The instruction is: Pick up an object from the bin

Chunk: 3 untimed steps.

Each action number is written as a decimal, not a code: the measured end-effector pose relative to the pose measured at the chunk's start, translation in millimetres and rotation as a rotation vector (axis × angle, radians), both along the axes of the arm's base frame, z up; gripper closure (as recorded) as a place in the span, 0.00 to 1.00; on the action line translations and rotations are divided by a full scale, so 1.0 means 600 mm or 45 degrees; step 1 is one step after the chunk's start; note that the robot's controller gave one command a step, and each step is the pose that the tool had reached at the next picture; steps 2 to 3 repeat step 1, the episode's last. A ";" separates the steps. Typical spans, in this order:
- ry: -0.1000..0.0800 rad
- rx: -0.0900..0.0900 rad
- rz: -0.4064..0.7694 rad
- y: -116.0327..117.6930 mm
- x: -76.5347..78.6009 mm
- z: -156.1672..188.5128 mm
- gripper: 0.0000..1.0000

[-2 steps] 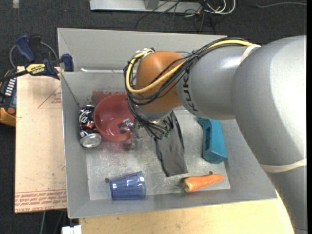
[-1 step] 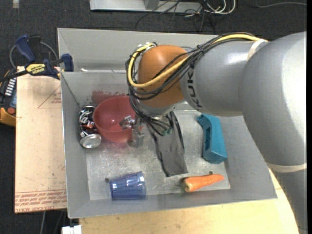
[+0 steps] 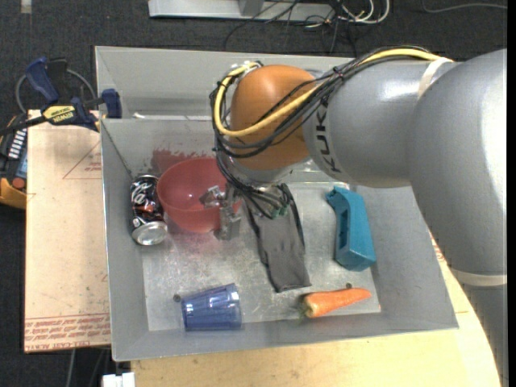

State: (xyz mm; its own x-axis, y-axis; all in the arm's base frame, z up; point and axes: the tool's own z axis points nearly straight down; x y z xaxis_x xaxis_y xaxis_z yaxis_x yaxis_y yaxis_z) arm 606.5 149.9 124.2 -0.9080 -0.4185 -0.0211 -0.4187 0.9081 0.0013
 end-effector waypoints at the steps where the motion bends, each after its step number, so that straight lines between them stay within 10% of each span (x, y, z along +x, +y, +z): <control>1: -0.005 0.002 -0.001 0.001 0.002 0.015 1.00; 3: -0.005 0.002 -0.001 0.001 0.002 0.015 1.00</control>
Offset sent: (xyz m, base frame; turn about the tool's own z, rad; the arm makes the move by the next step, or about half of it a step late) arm -0.0001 -0.0001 0.0429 0.0000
